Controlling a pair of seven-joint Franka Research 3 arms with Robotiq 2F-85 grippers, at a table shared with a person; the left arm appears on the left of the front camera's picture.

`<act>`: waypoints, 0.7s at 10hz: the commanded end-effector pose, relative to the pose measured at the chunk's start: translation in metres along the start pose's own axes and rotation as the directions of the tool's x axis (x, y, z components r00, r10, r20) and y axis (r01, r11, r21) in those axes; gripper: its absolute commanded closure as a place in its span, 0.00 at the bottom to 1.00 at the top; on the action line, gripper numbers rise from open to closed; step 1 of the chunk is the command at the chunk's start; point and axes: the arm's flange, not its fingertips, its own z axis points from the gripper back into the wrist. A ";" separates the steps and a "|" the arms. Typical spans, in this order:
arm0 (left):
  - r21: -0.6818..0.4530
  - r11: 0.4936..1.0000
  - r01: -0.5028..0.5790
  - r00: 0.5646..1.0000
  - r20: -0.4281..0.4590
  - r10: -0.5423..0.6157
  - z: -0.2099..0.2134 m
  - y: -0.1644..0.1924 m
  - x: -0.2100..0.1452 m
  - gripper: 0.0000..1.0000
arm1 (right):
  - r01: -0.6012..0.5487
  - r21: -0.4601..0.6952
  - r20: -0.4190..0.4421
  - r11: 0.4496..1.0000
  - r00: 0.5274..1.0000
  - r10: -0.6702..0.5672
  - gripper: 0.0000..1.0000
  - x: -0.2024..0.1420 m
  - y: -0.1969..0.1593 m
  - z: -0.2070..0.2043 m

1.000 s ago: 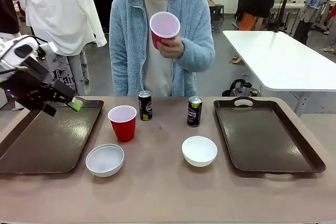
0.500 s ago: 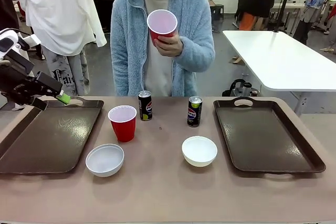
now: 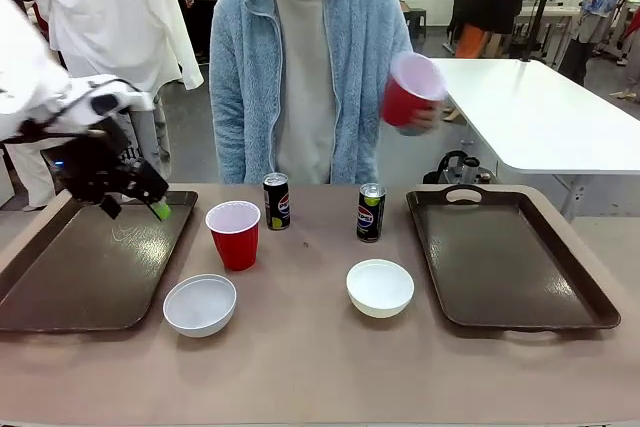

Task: Prepare tableware on both trays.
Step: Pick up a Picnic Bowl from the table and place it on a Handle tray.

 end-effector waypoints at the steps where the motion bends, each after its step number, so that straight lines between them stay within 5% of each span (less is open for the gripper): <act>1: 0.074 0.993 0.094 0.987 -0.138 -0.083 0.008 -0.001 0.039 0.00 | 0.010 0.013 0.000 1.000 1.000 -0.010 0.00 0.000 0.001 0.000; 4: 0.058 0.985 0.162 0.971 -0.187 -0.149 -0.025 -0.026 0.031 0.00 | 0.010 0.013 0.000 1.000 1.000 -0.010 0.00 0.000 0.001 0.000; 7: 0.047 0.980 0.196 0.977 -0.096 -0.191 -0.074 -0.064 0.000 0.00 | 0.010 0.013 0.000 1.000 1.000 -0.010 0.00 0.000 0.001 0.000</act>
